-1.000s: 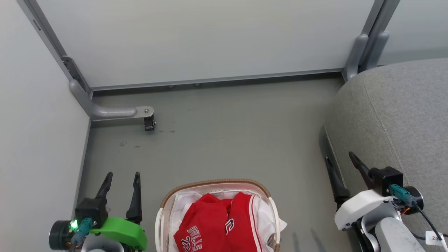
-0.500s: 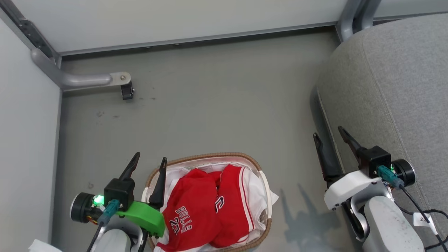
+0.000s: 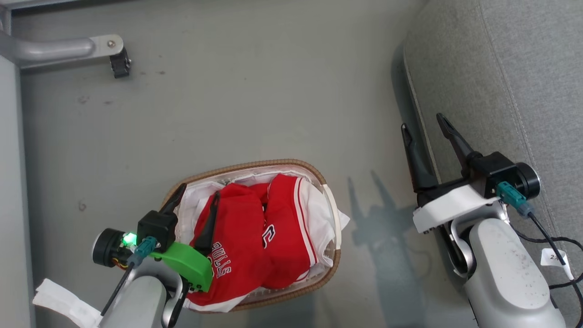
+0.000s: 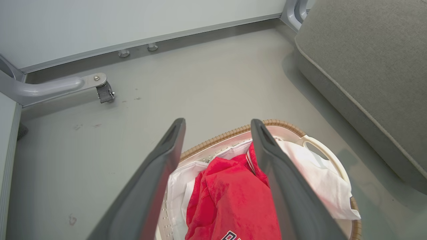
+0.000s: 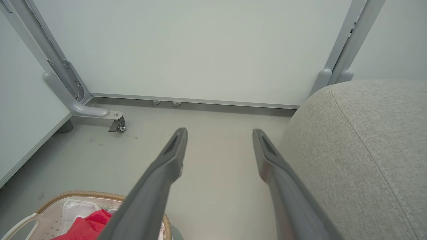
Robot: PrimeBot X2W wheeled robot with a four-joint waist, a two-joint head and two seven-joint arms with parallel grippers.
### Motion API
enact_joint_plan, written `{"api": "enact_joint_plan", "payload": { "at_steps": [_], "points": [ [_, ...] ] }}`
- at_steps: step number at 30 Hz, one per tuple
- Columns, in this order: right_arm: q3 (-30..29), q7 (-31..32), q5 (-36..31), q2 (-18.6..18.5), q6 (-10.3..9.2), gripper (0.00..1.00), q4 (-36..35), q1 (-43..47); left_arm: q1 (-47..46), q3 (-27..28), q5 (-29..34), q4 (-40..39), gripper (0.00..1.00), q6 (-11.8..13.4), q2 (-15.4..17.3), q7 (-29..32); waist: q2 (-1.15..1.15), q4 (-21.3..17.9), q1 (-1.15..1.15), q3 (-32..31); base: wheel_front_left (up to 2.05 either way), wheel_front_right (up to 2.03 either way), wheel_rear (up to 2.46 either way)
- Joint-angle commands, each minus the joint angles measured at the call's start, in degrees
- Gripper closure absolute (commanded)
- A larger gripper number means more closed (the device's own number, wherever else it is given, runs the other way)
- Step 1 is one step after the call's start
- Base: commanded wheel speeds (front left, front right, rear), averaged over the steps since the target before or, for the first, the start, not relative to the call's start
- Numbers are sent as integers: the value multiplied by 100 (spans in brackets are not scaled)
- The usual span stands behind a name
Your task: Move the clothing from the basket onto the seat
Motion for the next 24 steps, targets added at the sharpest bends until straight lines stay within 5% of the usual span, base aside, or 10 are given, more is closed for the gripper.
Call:
{"api": "enact_joint_plan", "payload": {
  "at_steps": [1,24],
  "points": [
    [19,-28,86,1,-2,0,-112,-101,-193,-36,-27,31,0,9,91,-4,0,-198,-1,452,0,0,0],
    [185,-27,357,-2,-3,0,-709,-651,-1146,-1174,-939,1381,0,8,485,-4,0,-549,-1,1661,0,0,0]
  ]
}}
